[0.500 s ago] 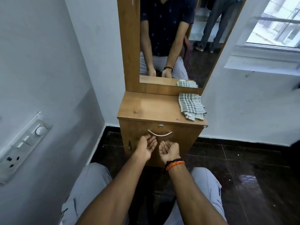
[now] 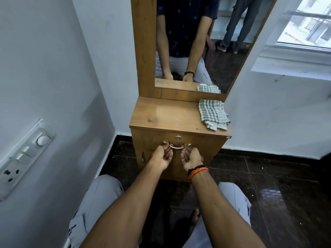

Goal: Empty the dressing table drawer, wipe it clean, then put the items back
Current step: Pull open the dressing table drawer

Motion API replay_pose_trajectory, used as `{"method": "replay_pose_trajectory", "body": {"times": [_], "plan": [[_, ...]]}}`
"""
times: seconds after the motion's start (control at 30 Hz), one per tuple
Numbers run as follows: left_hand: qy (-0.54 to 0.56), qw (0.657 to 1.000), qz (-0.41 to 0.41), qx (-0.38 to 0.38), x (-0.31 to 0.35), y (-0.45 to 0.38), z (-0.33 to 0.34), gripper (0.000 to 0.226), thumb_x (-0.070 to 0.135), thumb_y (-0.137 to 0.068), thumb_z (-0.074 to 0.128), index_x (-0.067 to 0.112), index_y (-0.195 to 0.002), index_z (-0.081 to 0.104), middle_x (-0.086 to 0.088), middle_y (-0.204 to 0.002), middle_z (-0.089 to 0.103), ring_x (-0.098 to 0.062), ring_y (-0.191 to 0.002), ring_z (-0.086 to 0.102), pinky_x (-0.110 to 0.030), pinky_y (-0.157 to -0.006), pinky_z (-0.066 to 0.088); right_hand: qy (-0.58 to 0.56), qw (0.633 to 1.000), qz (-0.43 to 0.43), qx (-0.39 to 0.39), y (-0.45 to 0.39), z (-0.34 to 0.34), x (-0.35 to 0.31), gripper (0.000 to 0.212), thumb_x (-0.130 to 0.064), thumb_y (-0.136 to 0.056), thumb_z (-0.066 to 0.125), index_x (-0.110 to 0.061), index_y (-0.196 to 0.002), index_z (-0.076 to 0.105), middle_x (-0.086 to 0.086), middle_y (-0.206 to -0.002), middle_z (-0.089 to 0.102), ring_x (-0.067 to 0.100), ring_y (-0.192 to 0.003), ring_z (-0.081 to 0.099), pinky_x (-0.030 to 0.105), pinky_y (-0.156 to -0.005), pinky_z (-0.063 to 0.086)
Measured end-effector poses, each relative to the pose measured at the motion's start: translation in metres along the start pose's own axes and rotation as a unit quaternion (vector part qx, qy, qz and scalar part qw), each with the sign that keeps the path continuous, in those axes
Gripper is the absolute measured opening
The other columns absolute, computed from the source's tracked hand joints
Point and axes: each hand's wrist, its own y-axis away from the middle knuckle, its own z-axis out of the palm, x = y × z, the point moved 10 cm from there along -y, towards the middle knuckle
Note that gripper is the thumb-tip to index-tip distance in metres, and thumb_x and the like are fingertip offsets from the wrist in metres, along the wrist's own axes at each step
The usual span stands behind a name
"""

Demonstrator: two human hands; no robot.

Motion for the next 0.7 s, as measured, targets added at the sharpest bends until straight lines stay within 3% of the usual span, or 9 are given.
{"method": "replay_pose_trajectory", "body": {"times": [0.2,0.37,0.7], "plan": [[0.010,1.000,0.005,0.020,-0.017,0.008,-0.019,0.001,0.010,-0.090,0.070,0.010,-0.089,0.070,-0.005,-0.087,0.071,-0.011,-0.070,0.061,-0.019,-0.061,0.050,-0.017,0.999,-0.027,0.019,0.004,-0.023,0.015,0.006,-0.008,-0.081,0.075,-0.006,-0.084,0.071,0.003,-0.072,0.066,0.009,-0.059,0.059,0.020,-0.058,0.051],[0.015,0.999,0.018,0.025,-0.033,0.024,-0.040,0.015,0.010,-0.085,0.076,0.007,-0.099,0.072,-0.006,-0.090,0.074,-0.010,-0.068,0.063,-0.017,-0.053,0.053,-0.032,0.996,-0.076,0.026,0.017,-0.044,0.032,0.008,-0.012,-0.079,0.076,-0.008,-0.085,0.072,0.000,-0.072,0.067,0.009,-0.062,0.061,0.020,-0.056,0.050],[0.023,0.998,0.034,0.057,-0.062,0.070,-0.080,0.004,0.001,-0.087,0.072,0.002,-0.090,0.070,-0.010,-0.084,0.070,-0.013,-0.067,0.059,-0.021,-0.062,0.049,-0.045,0.993,-0.101,0.041,0.048,-0.089,0.066,0.005,-0.007,-0.081,0.074,-0.009,-0.085,0.071,-0.002,-0.069,0.065,0.009,-0.064,0.059,0.022,-0.059,0.050]]}}
